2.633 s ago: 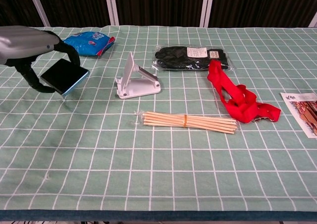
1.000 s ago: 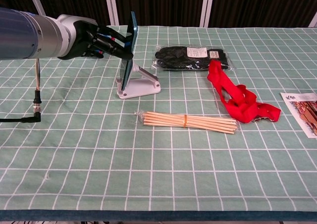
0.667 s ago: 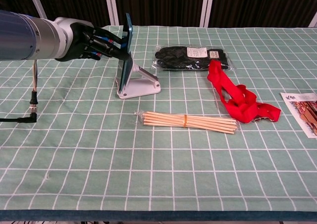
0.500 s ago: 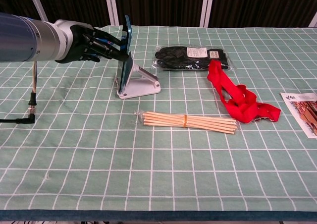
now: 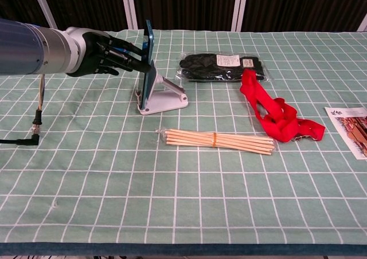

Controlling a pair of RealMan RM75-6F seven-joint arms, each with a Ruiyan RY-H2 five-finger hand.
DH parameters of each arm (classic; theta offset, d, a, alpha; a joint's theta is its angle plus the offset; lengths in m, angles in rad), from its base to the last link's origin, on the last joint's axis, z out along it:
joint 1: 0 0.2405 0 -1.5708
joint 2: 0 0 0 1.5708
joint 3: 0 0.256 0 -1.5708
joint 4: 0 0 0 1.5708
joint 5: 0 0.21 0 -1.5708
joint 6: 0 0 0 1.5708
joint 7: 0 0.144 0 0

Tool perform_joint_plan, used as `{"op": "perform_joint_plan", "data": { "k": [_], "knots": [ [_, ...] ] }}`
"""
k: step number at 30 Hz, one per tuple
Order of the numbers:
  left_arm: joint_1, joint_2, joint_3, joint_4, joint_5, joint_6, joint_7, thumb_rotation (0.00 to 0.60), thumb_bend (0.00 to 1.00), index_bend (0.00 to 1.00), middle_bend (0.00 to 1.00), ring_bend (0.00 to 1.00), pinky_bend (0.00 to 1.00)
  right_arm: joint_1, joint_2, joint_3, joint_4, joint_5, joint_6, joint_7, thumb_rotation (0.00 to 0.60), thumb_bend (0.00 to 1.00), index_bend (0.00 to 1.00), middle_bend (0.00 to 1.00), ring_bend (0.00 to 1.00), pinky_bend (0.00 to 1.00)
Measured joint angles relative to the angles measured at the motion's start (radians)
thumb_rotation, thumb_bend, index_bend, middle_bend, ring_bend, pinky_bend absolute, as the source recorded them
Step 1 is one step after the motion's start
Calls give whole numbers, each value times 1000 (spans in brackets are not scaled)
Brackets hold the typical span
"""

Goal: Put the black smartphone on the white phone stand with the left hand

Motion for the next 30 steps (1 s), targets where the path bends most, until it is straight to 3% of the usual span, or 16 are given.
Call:
{"op": "perform_joint_plan", "data": {
  "k": [14,22,30],
  "knots": [
    [-8,1,22,15,-1,-13,-17,600,455,540,601,125,0,-1,0,0,-1,1,0,3,600,119,0,0,0,150],
    [-9,5,33,17,10,-6,-23,600,419,385,428,97,0,-1,1,0,-1,0,-1,4,600,119,0,0,0,150],
    [-8,8,43,16,27,-8,-26,600,417,303,280,50,0,-1,1,-1,-2,-1,0,5,600,118,0,0,0,150]
  ]
}}
